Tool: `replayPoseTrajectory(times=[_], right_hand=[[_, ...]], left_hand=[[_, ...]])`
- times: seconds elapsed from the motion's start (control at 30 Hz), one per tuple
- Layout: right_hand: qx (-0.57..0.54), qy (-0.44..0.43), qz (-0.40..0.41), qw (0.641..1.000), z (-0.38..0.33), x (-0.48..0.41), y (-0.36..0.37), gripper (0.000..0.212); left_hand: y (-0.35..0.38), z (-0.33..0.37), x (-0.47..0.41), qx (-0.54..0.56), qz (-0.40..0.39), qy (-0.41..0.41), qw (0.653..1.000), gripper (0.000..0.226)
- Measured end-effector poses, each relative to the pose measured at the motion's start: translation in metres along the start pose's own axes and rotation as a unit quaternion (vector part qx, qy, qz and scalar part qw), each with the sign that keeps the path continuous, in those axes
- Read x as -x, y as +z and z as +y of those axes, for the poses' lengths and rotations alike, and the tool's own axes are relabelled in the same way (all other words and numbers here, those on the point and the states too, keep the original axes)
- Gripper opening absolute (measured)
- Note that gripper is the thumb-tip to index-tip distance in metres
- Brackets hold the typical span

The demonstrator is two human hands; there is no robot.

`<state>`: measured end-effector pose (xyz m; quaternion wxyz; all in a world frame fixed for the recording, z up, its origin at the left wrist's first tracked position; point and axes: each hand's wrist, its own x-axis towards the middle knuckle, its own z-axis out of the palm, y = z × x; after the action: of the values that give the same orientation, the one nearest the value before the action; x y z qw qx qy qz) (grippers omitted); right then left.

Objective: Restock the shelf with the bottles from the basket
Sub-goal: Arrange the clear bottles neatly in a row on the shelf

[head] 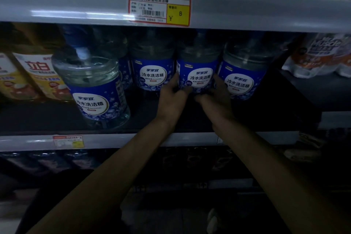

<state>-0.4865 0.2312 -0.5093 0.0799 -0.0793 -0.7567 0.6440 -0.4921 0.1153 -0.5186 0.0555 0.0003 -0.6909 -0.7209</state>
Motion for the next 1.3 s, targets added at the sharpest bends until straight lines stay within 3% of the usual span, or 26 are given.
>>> replayPoseTrajectory(times=[0.13, 0.27, 0.63, 0.73, 0.93, 1.03, 1.13, 1.2, 1.3], right_hand=[[0.011, -0.012, 0.017, 1.0, 0.003, -0.007, 0.004, 0.072], [0.023, -0.014, 0.021, 0.999, 0.007, -0.012, 0.004, 0.077], [0.054, -0.044, 0.028, 0.997, 0.009, -0.017, 0.006, 0.066], [0.048, -0.034, 0.026, 0.998, 0.009, -0.019, 0.003, 0.068], [0.076, -0.074, 0.033, 0.994, 0.008, -0.015, 0.005, 0.075], [0.176, -0.154, 0.039, 0.971, 0.009, -0.009, -0.005, 0.08], [0.296, -0.257, 0.032, 0.92, 0.014, -0.004, -0.014, 0.077], [0.359, -0.289, 0.006, 0.887, 0.02, -0.004, -0.016, 0.079], [0.417, -0.302, -0.022, 0.857, 0.031, -0.008, -0.017, 0.08]], left_hand=[[0.006, 0.0, -0.001, 0.037, 0.008, -0.022, 0.999, 0.051], [0.009, -0.004, -0.002, 0.048, 0.023, -0.021, 0.998, 0.05], [0.007, -0.011, -0.007, 0.034, 0.033, -0.028, 0.998, 0.061], [0.007, -0.013, -0.007, 0.018, 0.026, -0.008, 0.999, 0.067], [0.004, -0.021, -0.005, -0.095, 0.023, 0.082, 0.992, 0.054], [-0.002, -0.029, -0.001, -0.247, 0.036, 0.136, 0.959, 0.06], [-0.009, -0.035, 0.005, -0.396, 0.017, 0.212, 0.893, 0.064], [-0.013, -0.039, 0.005, -0.45, -0.004, 0.247, 0.858, 0.068], [-0.019, -0.045, 0.004, -0.492, -0.025, 0.248, 0.834, 0.073]])
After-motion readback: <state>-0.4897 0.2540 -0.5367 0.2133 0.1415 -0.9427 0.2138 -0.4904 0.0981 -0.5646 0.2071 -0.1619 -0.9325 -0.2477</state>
